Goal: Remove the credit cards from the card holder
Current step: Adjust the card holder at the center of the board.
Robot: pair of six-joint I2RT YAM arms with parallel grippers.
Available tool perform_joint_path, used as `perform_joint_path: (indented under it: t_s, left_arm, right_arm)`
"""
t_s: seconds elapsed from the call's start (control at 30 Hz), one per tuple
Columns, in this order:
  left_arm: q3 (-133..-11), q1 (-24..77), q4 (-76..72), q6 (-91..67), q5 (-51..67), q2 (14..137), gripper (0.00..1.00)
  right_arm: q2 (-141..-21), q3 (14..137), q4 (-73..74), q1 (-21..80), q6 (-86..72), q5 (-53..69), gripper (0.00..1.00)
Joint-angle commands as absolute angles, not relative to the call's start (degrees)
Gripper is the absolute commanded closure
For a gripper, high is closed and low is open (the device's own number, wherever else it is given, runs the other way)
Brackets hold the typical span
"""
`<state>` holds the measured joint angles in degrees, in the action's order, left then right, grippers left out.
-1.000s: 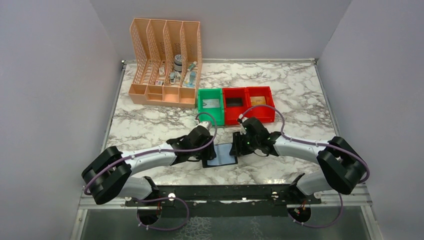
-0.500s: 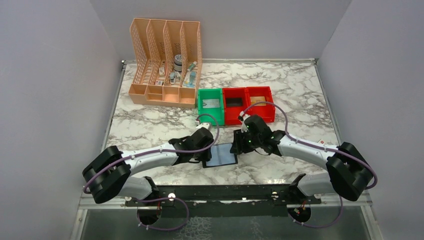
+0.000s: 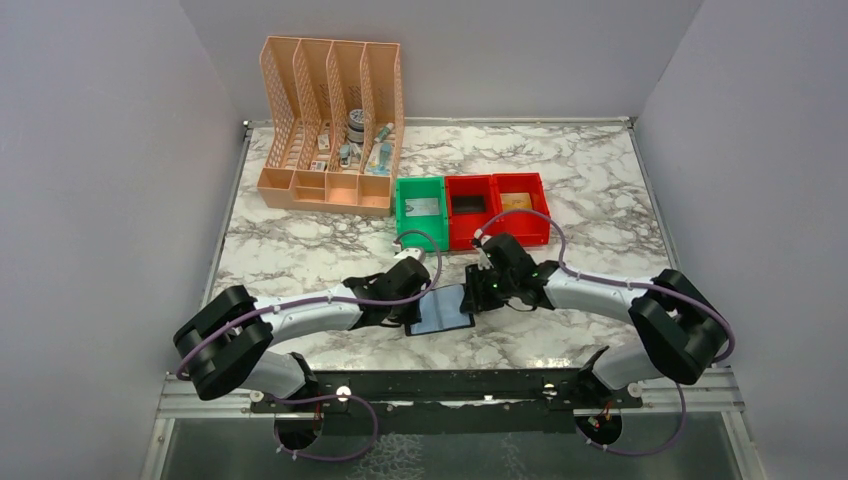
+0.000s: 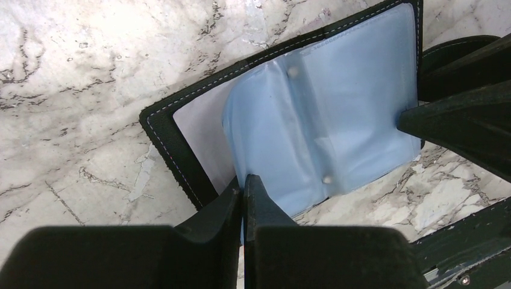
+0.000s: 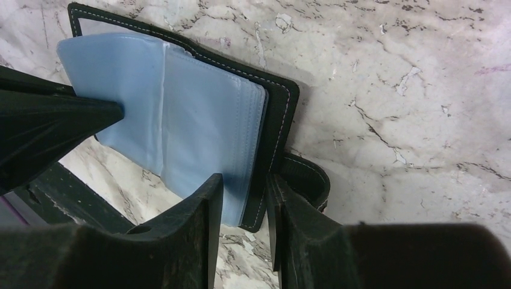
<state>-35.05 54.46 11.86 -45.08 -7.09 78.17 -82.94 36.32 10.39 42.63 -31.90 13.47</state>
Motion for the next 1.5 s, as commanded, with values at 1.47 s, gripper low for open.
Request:
perform_joint_path:
  t_s: [1.47]
  left_arm:
    - [-37.08, 55.81, 16.33, -43.83, -14.04, 77.54, 0.82]
  right_arm:
    - [-76.65, 36.53, 12.43, 43.33, -32.53, 5.75, 0.64]
